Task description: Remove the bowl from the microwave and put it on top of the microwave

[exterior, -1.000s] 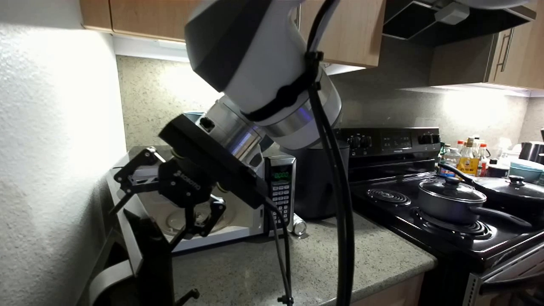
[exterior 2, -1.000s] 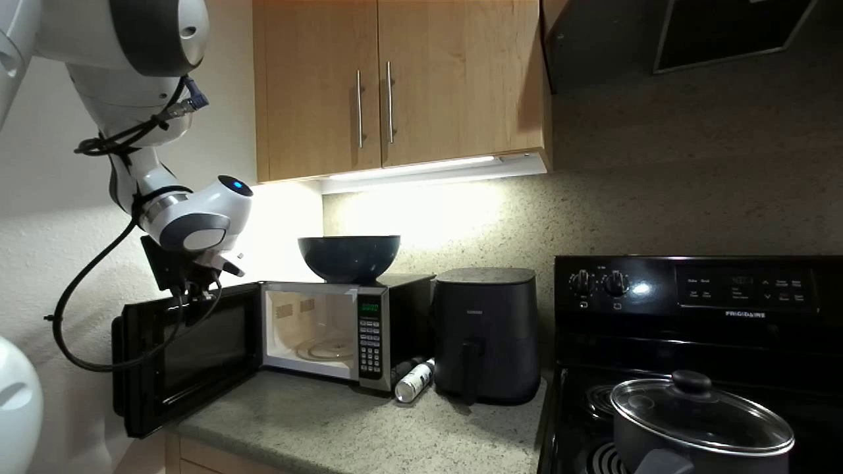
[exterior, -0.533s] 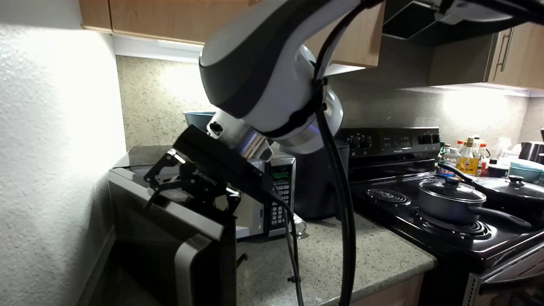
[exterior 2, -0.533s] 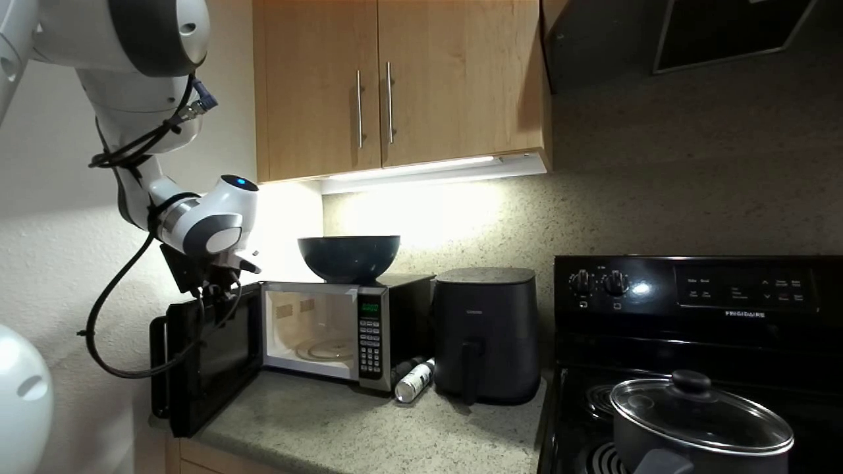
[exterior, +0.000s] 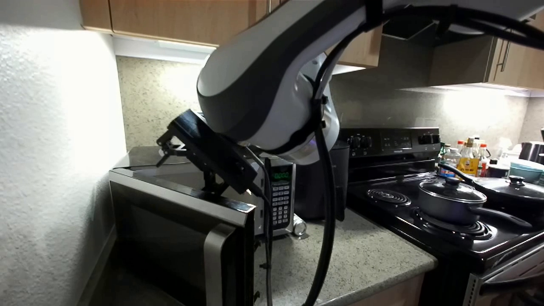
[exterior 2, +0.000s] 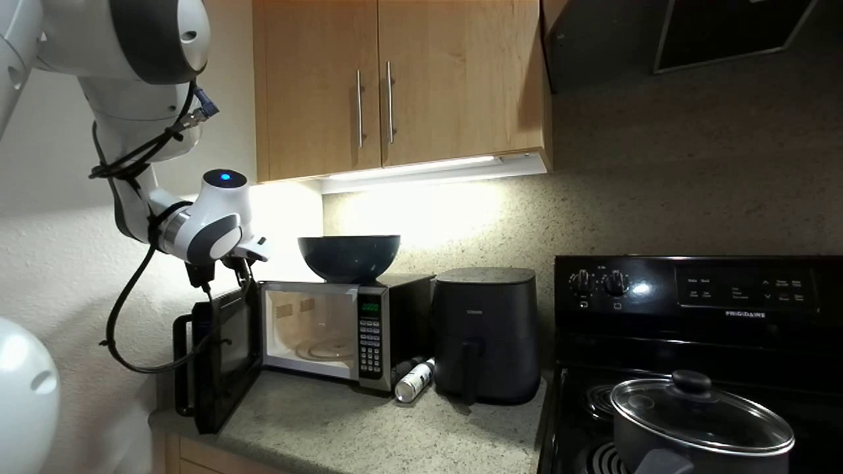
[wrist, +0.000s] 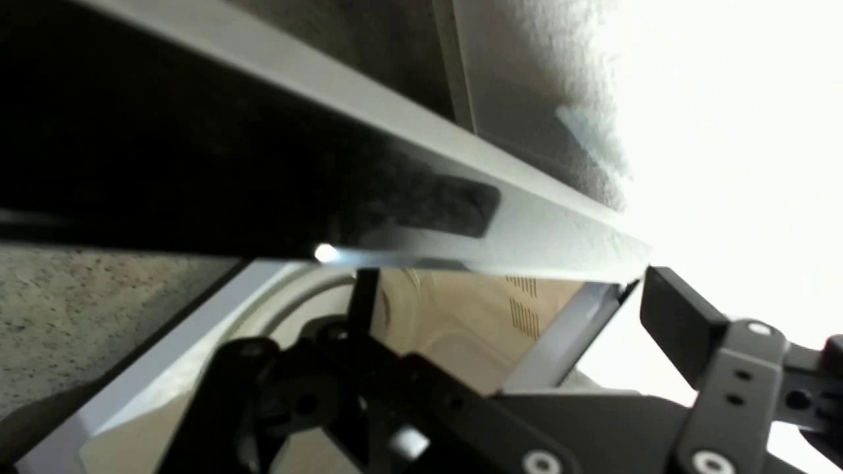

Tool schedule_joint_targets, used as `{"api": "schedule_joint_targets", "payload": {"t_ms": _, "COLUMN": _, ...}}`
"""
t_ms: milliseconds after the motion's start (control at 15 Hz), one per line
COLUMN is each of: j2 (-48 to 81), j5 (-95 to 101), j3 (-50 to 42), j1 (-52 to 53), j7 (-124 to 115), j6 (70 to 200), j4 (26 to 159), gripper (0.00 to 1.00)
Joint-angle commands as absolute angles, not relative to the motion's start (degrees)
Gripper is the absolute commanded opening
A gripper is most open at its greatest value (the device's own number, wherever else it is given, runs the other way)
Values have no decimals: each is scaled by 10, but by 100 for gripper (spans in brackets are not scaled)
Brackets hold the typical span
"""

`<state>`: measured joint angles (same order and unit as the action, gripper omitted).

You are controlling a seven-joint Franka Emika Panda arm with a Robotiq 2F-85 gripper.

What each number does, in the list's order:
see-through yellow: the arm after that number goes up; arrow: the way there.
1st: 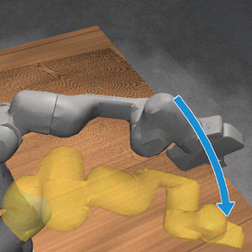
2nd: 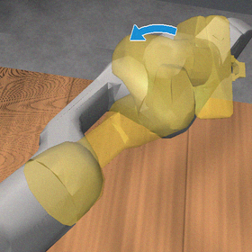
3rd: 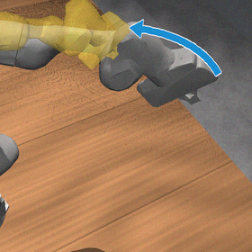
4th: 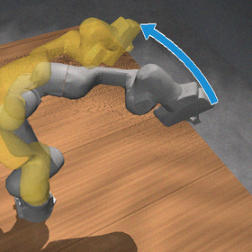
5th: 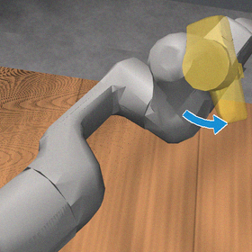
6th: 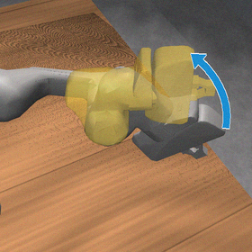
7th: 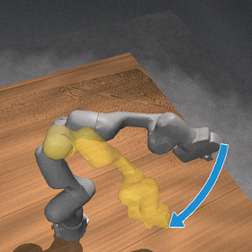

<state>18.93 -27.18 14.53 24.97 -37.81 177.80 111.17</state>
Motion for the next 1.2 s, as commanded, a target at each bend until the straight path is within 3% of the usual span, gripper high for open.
{"api": "schedule_joint_targets", "payload": {"t_ms": 0, "j2": 202, "j5": -292, "j3": 157, "j1": 247, "j7": -400, "j6": 1898, "j4": 1109, "gripper": 100}}
{"api": "schedule_joint_targets", "payload": {"t_ms": 267, "j2": 235, "j5": -257, "j3": 229, "j1": 211, "j7": -426, "j6": 2057, "j4": 1095, "gripper": 100}}
{"api": "schedule_joint_targets", "payload": {"t_ms": 400, "j2": 230, "j5": -213, "j3": 199, "j1": 237, "j7": -446, "j6": 2002, "j4": 1028, "gripper": 100}}
{"api": "schedule_joint_targets", "payload": {"t_ms": 600, "j2": 246, "j5": -143, "j3": 260, "j1": 206, "j7": -464, "j6": 1981, "j4": 982, "gripper": 100}}
{"api": "schedule_joint_targets", "payload": {"t_ms": 800, "j2": 259, "j5": -99, "j3": 296, "j1": 185, "j7": -466, "j6": 1982, "j4": 976, "gripper": 100}}
{"api": "schedule_joint_targets", "payload": {"t_ms": 1133, "j2": 245, "j5": -126, "j3": 273, "j1": 205, "j7": -452, "j6": 1978, "j4": 985, "gripper": 100}}
